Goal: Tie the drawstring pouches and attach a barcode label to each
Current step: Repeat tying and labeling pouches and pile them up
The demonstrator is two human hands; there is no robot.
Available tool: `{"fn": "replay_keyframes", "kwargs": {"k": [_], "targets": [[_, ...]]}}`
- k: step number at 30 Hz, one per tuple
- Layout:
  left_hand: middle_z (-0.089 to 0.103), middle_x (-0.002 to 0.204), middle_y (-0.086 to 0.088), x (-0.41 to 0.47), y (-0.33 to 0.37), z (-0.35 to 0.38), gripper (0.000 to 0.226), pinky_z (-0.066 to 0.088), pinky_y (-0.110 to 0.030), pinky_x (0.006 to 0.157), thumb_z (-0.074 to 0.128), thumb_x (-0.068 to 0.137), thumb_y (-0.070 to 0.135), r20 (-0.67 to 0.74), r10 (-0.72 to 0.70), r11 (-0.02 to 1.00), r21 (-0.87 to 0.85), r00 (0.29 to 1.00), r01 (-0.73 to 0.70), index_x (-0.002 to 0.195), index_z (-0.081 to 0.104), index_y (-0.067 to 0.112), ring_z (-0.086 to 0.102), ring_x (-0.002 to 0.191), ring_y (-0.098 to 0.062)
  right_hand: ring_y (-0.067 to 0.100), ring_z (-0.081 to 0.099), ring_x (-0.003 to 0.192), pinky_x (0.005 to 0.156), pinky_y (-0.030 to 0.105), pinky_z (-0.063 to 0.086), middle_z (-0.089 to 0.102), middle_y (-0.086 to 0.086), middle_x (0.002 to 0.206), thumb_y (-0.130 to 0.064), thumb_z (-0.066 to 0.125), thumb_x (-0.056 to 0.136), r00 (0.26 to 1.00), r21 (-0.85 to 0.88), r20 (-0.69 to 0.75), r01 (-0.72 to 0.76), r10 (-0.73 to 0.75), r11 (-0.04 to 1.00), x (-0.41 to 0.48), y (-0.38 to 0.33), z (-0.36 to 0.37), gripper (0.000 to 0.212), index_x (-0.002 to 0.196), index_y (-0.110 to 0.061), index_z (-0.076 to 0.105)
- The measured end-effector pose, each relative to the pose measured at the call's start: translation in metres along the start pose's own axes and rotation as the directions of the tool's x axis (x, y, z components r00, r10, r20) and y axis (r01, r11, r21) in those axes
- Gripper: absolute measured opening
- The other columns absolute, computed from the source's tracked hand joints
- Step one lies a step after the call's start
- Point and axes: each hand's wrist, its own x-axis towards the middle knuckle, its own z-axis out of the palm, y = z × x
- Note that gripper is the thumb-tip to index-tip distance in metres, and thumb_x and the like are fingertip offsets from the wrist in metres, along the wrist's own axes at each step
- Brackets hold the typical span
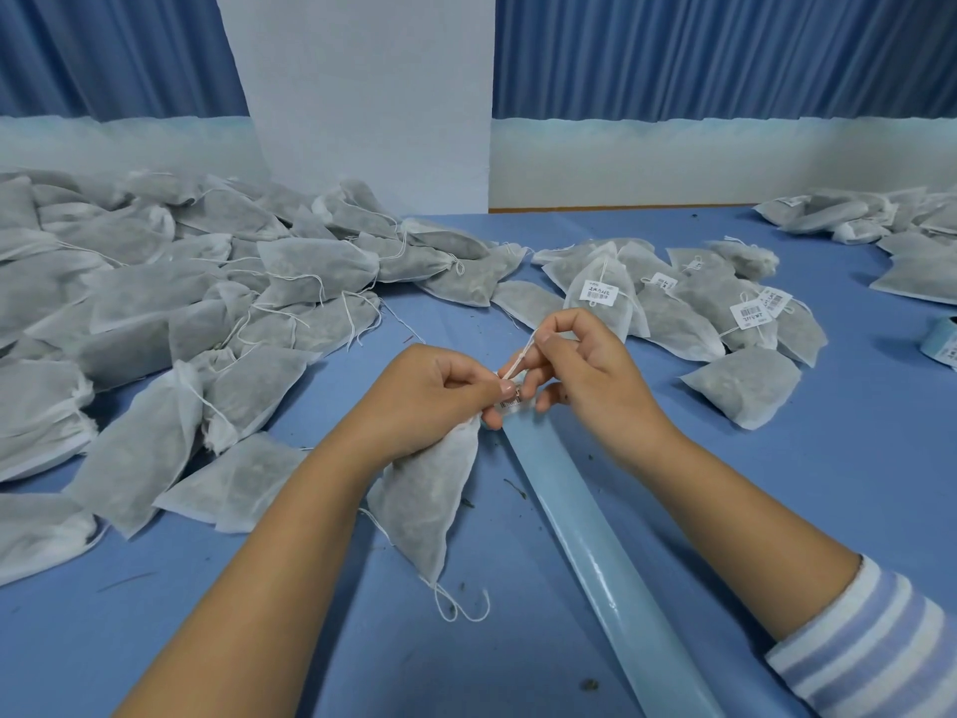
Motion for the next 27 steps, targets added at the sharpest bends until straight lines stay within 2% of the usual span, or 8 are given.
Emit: {"fn": "replay_keyframes", "kwargs": {"k": [4, 9, 11, 13, 20, 27], "targets": [[0.07, 0.059, 0.006, 0.0017, -0.0012, 0.0007, 0.021, 0.027, -0.013, 0.039, 0.072, 0.087, 0.031, -0.007, 0.019, 0.999, 0.032, 1.0, -0.019, 0.066, 0.076, 0.033, 0.032, 0.04, -0.004, 0.01, 0.059, 0.053, 0.048, 0.02, 0.046, 0.072, -0.003, 0.069, -0.012, 0.042, 0.103, 1.0, -0.01, -0.015, -0.021, 0.02, 1.0, 0.0006, 0.0014, -0.0004, 0.006, 0.097, -0.011, 0.043], [0.064, 0.049, 0.006, 0.0011, -0.0009, 0.0011, 0.021, 0.029, -0.009, 0.04, 0.074, 0.087, 0.028, 0.009, 0.03, 0.997, 0.074, 1.0, -0.03, 0.067, 0.074, 0.025, 0.042, 0.036, 0.0, 0.011, 0.054, 0.046, 0.046, 0.02, 0.044, 0.072, 0.002, 0.069, -0.013, 0.042, 0.103, 0.999, -0.045, -0.019, -0.041, 0.04, 0.998, 0.0017, 0.0044, -0.0009, 0.01, 0.093, -0.014, 0.044], [0.059, 0.047, 0.007, 0.0014, -0.001, 0.0011, 0.02, 0.034, -0.014, 0.045, 0.075, 0.086, 0.03, -0.004, 0.03, 0.994, 0.101, 1.0, -0.029, 0.066, 0.075, 0.025, 0.045, 0.042, -0.005, 0.011, 0.052, 0.044, 0.045, 0.02, 0.042, 0.072, 0.002, 0.069, -0.012, 0.042, 0.103, 0.999, -0.07, -0.018, -0.039, 0.038, 0.997, 0.0025, 0.0048, -0.0013, 0.011, 0.093, -0.015, 0.045], [0.052, 0.045, 0.007, 0.0015, -0.0011, 0.0012, 0.017, 0.032, -0.017, 0.045, 0.076, 0.084, 0.031, -0.016, 0.037, 0.992, 0.117, 0.999, -0.035, 0.068, 0.076, 0.025, 0.041, 0.045, -0.01, 0.011, 0.05, 0.042, 0.044, 0.02, 0.041, 0.071, 0.002, 0.068, -0.011, 0.042, 0.103, 0.999, -0.081, -0.015, -0.043, 0.042, 0.996, 0.0032, 0.0042, -0.002, 0.01, 0.094, -0.014, 0.046], [0.047, 0.04, 0.011, -0.0008, 0.0011, 0.0016, 0.016, 0.027, -0.011, 0.04, 0.077, 0.085, 0.029, 0.033, 0.069, 0.99, 0.12, 0.997, -0.072, 0.07, 0.078, 0.023, 0.034, 0.037, -0.003, 0.012, 0.044, 0.036, 0.04, 0.021, 0.037, 0.07, 0.003, 0.066, -0.012, 0.042, 0.103, 0.998, -0.127, 0.008, -0.067, 0.068, 0.99, 0.0027, 0.0021, -0.003, 0.01, 0.094, -0.014, 0.044], [0.038, 0.04, 0.009, 0.0003, -0.0011, 0.0026, 0.021, 0.024, -0.013, 0.04, 0.078, 0.083, 0.032, 0.025, 0.062, 0.989, 0.137, 0.998, -0.064, 0.069, 0.077, 0.016, 0.028, 0.039, -0.007, 0.011, 0.047, 0.037, 0.041, 0.019, 0.039, 0.068, -0.002, 0.063, -0.012, 0.042, 0.103, 0.999, -0.13, -0.012, -0.051, 0.05, 0.99, 0.0006, 0.0033, 0.0004, 0.01, 0.094, -0.015, 0.044]]}}
